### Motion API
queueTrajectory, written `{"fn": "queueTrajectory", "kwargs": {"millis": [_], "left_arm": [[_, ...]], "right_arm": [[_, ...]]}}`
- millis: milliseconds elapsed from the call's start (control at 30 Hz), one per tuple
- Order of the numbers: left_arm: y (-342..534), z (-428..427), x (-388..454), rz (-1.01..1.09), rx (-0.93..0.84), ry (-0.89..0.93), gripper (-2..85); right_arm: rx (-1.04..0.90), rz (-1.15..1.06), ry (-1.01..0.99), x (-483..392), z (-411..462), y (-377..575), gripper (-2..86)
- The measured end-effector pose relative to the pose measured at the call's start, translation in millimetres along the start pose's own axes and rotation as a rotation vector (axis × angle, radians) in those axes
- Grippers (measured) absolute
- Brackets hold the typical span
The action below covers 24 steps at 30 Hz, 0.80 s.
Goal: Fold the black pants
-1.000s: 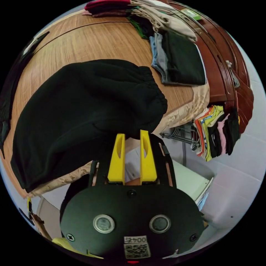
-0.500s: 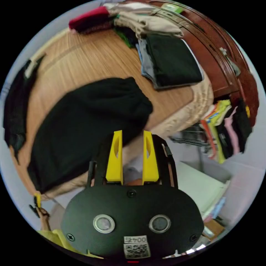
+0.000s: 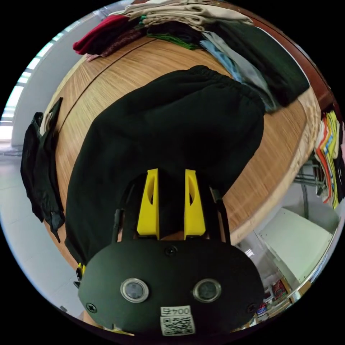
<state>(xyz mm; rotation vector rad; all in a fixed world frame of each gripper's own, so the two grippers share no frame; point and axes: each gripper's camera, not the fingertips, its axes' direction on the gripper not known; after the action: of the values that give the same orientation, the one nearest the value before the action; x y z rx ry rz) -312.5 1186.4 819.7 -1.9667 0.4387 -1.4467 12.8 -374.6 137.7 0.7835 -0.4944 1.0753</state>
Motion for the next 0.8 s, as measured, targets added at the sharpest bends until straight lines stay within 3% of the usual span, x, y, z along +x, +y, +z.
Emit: {"fn": "queueTrajectory", "kwargs": {"millis": [200,333,467,800], "left_arm": [[-18,13,-10,-0.012,0.031,0.084,7.9],[0,1,-34,-0.093,0.088,0.177,9.3],[1,-7,-62,-0.154,0.126,0.238,10.5],[-29,5,-77,-0.152,0.023,0.221,12.3]], "right_arm": [[0.03,0.043,-0.149,23,-26,-27,12.5],[0.031,0.118,-0.395,60,-34,14,12.9],[-0.112,0.111,-0.664,75,-10,53,13.1],[-0.171,0.194,-0.727,84,26,56,13.0]]}}
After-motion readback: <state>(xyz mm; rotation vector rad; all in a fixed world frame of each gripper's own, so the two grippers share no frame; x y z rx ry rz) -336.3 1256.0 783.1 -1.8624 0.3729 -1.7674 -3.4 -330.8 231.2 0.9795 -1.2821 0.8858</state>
